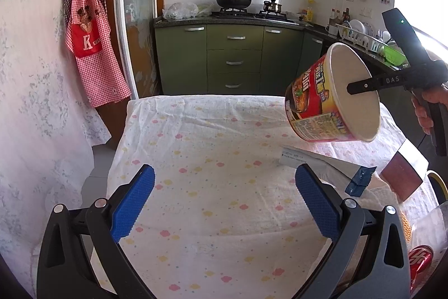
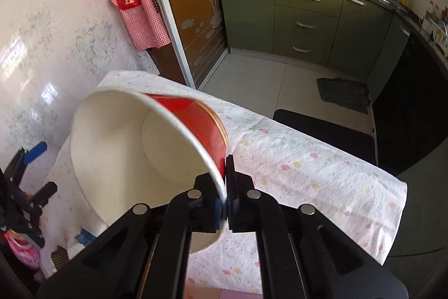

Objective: Collect trash
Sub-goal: 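Grasp the red noodle cup with the right tool and lift it, then carry the noodle cup over the yellow bin and open the right tool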

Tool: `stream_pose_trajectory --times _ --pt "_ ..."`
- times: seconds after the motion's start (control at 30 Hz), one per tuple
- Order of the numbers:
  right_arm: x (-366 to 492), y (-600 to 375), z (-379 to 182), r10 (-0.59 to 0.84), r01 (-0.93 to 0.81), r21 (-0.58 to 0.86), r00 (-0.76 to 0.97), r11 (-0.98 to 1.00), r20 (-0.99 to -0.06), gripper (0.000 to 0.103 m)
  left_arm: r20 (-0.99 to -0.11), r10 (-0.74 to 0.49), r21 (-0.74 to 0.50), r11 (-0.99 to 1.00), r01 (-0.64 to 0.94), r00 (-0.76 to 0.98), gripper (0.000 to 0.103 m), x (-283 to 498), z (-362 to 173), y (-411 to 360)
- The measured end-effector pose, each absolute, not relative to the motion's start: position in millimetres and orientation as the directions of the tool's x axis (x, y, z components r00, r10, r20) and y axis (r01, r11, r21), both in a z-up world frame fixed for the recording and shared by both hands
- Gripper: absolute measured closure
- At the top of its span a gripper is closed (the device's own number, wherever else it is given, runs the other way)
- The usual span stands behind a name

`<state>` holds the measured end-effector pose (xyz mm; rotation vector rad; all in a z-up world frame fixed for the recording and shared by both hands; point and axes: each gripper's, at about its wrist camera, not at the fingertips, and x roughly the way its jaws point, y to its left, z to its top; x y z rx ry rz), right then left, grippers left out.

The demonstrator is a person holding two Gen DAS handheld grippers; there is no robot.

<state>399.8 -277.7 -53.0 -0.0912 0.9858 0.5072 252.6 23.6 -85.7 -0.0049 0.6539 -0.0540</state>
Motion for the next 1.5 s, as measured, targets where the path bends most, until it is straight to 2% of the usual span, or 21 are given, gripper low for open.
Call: stream_pose_trajectory --times 0.3,0.43,0.53,0.7,0.83,1.2,1.33,1.37,1.5 --pt "345.5 -380.1 14.7 0.360 -0.225 0.283 0.500 0.932 -0.788 0.100 -0.588 -0.116 -0.083 0.993 0.083 0.800 0.004 242.1 -81.6 22.7" --pt "291.3 -448.3 43.7 0.272 -0.084 0.275 0.575 0.958 -0.771 0.100 -0.587 -0.118 -0.080 0.993 0.088 0.801 0.004 237.2 -75.9 20.0" --pt "246.2 -506.3 43.3 0.180 0.050 0.260 0.596 0.964 -0.782 0.100 -0.573 -0.117 -0.058 0.993 0.102 0.811 0.004 228.8 -65.0 15.0" --pt "179.3 -578.8 5.9 0.094 0.245 0.257 0.528 0.935 -0.844 0.100 -0.538 -0.143 -0.037 0.989 0.146 0.831 0.004 204.8 -40.4 5.2" --pt "144.5 -617.2 -37.3 0.085 0.344 0.263 0.455 0.901 -0.886 0.099 -0.531 -0.177 -0.043 0.982 0.182 0.829 0.004 183.2 -25.9 -2.5" --pt "141.7 -666.0 -154.9 0.088 0.450 0.199 0.255 0.871 -0.963 0.097 -0.552 -0.198 -0.023 0.975 0.222 0.810 0.004 125.2 -14.0 -21.5" --pt "147.6 -672.5 -184.3 0.119 0.448 0.210 0.223 0.869 -0.968 0.082 -0.566 -0.201 0.021 0.966 0.257 0.800 0.004 108.9 -11.1 -37.2" --pt "149.3 -672.7 -187.7 0.119 0.452 0.210 0.220 0.867 -0.968 0.074 -0.571 -0.214 0.027 0.960 0.279 0.793 0.004 105.4 -9.2 -43.3" --pt "145.4 -668.6 -180.5 0.114 0.432 0.223 0.264 0.874 -0.958 0.071 -0.598 -0.290 0.028 0.924 0.381 0.747 0.004 105.9 -0.5 -68.7"
